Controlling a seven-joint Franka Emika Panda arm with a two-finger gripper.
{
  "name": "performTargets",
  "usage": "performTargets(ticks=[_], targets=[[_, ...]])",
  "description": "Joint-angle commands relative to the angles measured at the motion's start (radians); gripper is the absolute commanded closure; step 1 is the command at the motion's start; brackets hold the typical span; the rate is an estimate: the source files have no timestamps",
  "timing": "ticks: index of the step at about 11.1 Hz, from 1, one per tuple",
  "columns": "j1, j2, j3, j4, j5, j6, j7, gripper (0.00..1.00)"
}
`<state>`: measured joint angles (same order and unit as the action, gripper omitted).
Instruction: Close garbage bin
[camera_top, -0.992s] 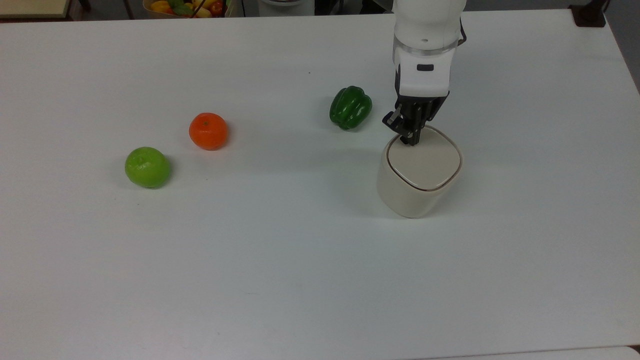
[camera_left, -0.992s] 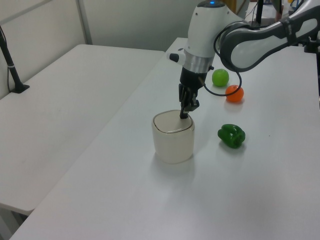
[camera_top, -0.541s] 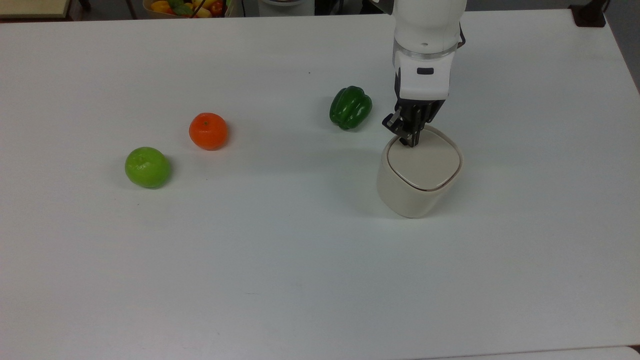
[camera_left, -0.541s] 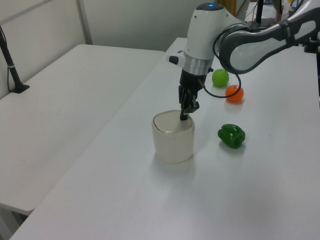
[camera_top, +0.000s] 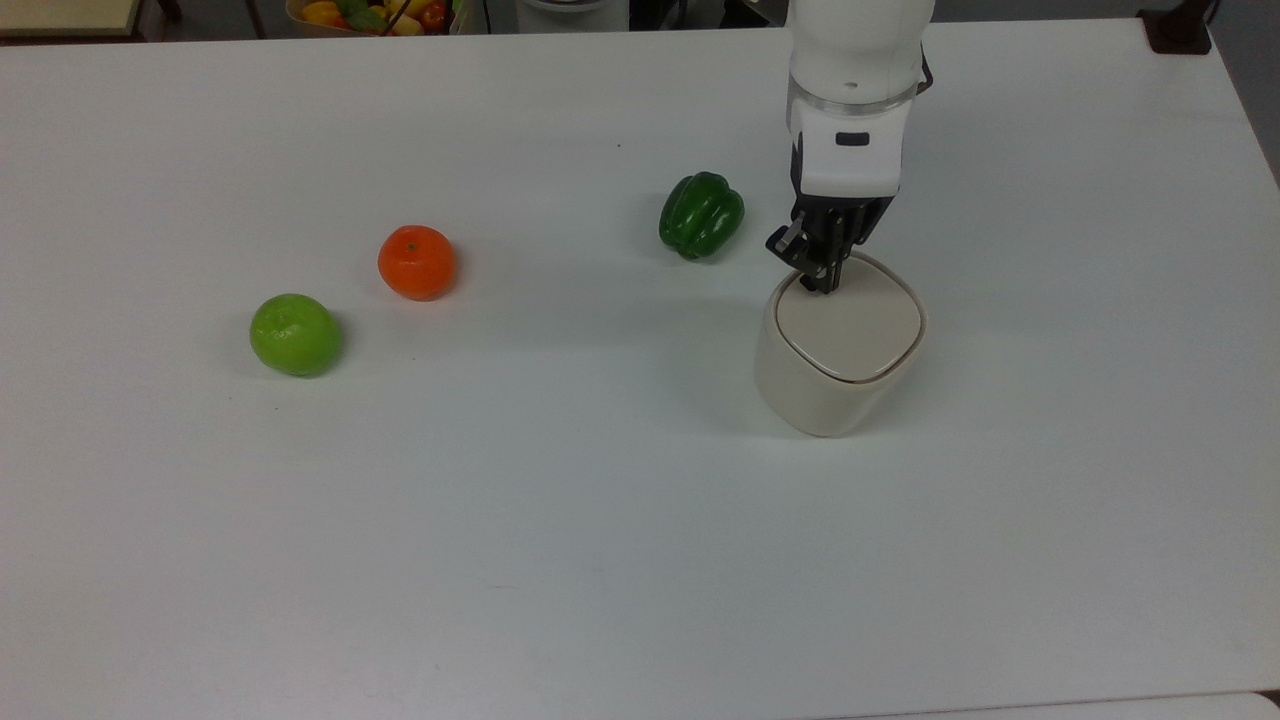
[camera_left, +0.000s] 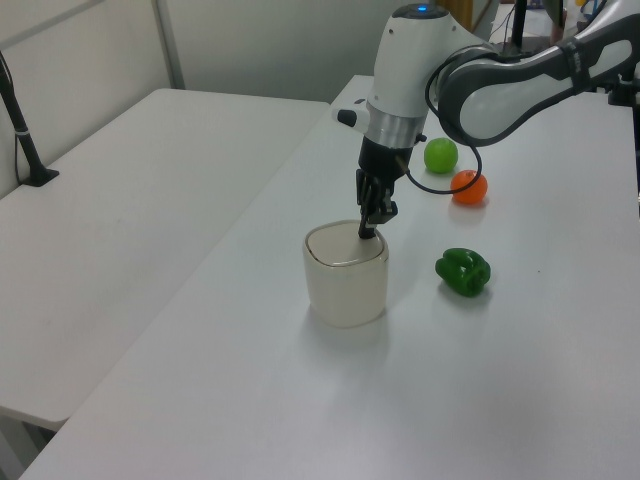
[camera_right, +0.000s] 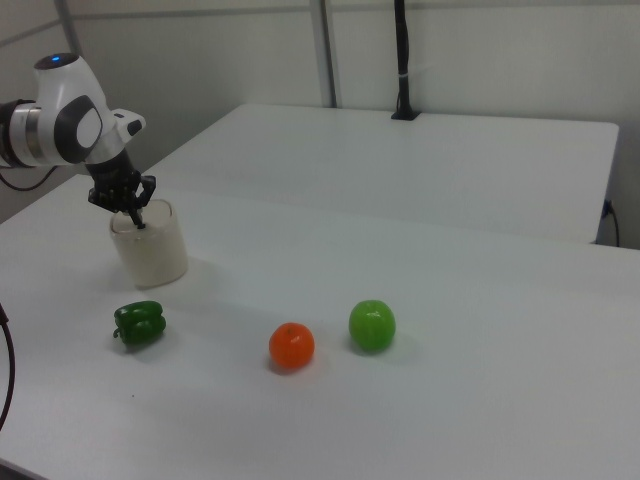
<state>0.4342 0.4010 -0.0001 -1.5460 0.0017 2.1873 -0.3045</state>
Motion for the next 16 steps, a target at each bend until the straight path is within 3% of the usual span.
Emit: performTargets(ticks=[1,5,8,12,16], targets=[[-0.003,-0.083,-0.003,0.015,0.003,-0.101,-0.001,1.00],[-0.093,-0.169,-0.009,0.018,-0.011,-0.269,0.112,1.00],[-0.239,-0.263,-0.008,0.018,-0.011,-0.466,0.114,1.00],[-0.403,-0.335,-0.008,0.009,-0.017,-0.595,0.165,1.00],[-0.451,-0.350,-0.006,-0.019,-0.097,-0.610,0.248,0.99]])
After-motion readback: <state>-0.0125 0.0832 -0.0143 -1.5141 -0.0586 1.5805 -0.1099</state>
